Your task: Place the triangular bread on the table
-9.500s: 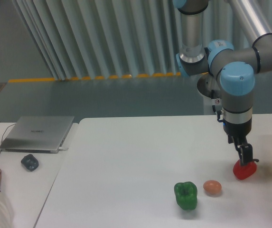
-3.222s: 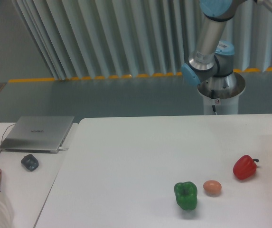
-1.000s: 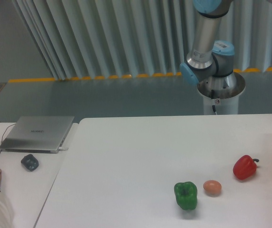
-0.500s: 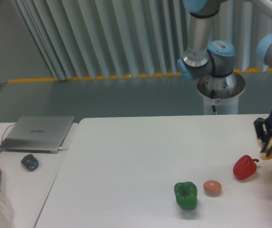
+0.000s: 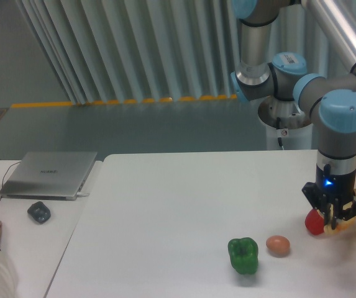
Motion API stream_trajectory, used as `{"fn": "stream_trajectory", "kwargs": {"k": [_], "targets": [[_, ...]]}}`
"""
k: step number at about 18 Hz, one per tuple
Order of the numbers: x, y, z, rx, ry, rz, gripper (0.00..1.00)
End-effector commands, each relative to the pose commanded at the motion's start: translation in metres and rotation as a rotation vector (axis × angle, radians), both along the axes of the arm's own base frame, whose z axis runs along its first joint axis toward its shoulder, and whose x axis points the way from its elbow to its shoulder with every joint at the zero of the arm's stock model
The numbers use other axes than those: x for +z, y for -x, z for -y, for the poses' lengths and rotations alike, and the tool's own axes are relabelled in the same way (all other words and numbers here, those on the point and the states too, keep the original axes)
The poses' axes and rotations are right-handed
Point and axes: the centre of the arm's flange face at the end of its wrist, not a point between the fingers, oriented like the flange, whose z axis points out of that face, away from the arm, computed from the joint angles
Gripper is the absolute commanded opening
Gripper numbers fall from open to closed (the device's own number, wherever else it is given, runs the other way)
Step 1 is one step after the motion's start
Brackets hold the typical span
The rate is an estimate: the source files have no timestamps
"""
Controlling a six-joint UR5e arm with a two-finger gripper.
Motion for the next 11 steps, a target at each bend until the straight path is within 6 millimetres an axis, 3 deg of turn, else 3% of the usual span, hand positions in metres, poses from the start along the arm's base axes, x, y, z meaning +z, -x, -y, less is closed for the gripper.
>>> {"fn": "stream_trajectory", "kwargs": {"k": [11], "targets": [[-0.024, -0.006, -0.014, -0.016, 0.015, 0.011, 0.27]]}}
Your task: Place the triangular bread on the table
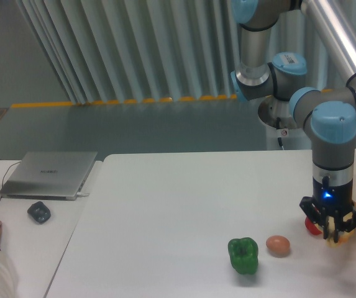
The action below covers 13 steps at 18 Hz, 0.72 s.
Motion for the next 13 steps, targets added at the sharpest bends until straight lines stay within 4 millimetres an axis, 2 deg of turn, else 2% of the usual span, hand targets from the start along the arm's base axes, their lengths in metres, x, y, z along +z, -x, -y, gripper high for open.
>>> {"fn": "stream_trajectory", "kwargs": {"k": [2, 3, 5, 6, 7, 8, 13], "targets": [[0.0018, -0.0008, -0.0006, -0.002, -0.002, -0.002, 0.34], [0.0018, -0.0008, -0.0006, -0.003, -0.002, -0.002, 0.41], [0.0018, -0.0008, -0.0006, -0.006, -0.002, -0.003, 0.67], [0.0015, -0.0004, -0.001, -0.006, -0.002, -0.003, 0.76], [0.0025, -0.0006, -0.0008, -0.009, -0.002, -0.004, 0.92], [0.0038, 0.0011, -0.001, -0.008, -0.004, -0.007, 1.0], [0.0048, 0.0006, 0.003, -0.029, -0.004, -0.007, 1.0]]}}
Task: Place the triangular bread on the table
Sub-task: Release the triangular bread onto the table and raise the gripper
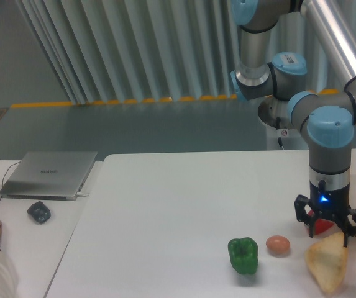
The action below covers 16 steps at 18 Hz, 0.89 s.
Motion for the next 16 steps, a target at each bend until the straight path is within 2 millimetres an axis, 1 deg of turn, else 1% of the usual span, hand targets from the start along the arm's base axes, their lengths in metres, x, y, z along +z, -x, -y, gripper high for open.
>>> {"fn": "stream_trajectory", "kwargs": {"k": [1, 2, 5, 8, 11, 13, 14, 16], "targets": [[0.0, -0.002, -0.001, -0.072, 0.013, -0.012, 1.0], [-0.001, -0.003, -0.001, -0.108, 0.02, -0.014, 1.0], [0.0, -0.01, 0.015, -0.24, 0.047, -0.025, 1.0], [0.002, -0.005, 0.027, -0.377, 0.088, -0.058, 1.0], [0.012, -0.004, 0.034, -0.49, 0.157, -0.11, 1.0], [0.012, 0.001, 0.039, -0.575, 0.18, -0.117, 1.0], [0.02, 0.003, 0.046, -0.646, 0.194, -0.131, 1.0], [0.02, 0.012, 0.058, -0.723, 0.225, -0.111, 1.0]]}}
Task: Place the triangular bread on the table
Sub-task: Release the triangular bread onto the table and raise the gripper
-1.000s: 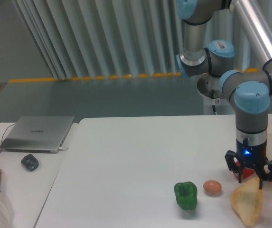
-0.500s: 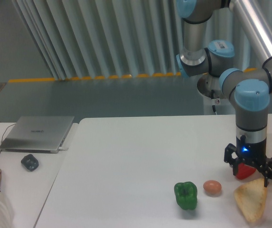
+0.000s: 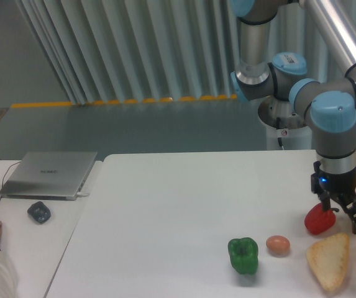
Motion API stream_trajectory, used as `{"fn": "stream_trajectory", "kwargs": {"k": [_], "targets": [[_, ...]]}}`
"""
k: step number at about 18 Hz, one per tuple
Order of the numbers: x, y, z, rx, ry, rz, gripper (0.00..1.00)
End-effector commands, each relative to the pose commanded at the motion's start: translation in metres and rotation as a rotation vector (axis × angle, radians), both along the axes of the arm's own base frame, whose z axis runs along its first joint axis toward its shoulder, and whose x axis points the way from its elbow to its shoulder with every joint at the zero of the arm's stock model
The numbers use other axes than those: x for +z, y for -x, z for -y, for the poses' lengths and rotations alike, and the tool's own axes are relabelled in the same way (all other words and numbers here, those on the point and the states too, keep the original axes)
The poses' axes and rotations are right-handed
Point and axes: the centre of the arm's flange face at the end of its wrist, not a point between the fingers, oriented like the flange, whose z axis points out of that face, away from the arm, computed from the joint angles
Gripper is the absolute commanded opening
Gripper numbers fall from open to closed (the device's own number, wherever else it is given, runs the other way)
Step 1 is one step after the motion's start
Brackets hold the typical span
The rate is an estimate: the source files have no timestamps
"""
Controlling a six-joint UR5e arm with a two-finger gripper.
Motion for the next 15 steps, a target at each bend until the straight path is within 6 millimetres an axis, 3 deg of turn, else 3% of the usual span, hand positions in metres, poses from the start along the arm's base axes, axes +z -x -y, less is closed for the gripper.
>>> {"fn": "stream_trajectory", "kwargs": {"k": [6, 15], "targets": [[0.008, 0.016, 0.024, -0.183, 0.072, 0.086, 1.0], [0.003, 0.014, 0.024, -0.252, 0.071, 0.102, 1.0]]}}
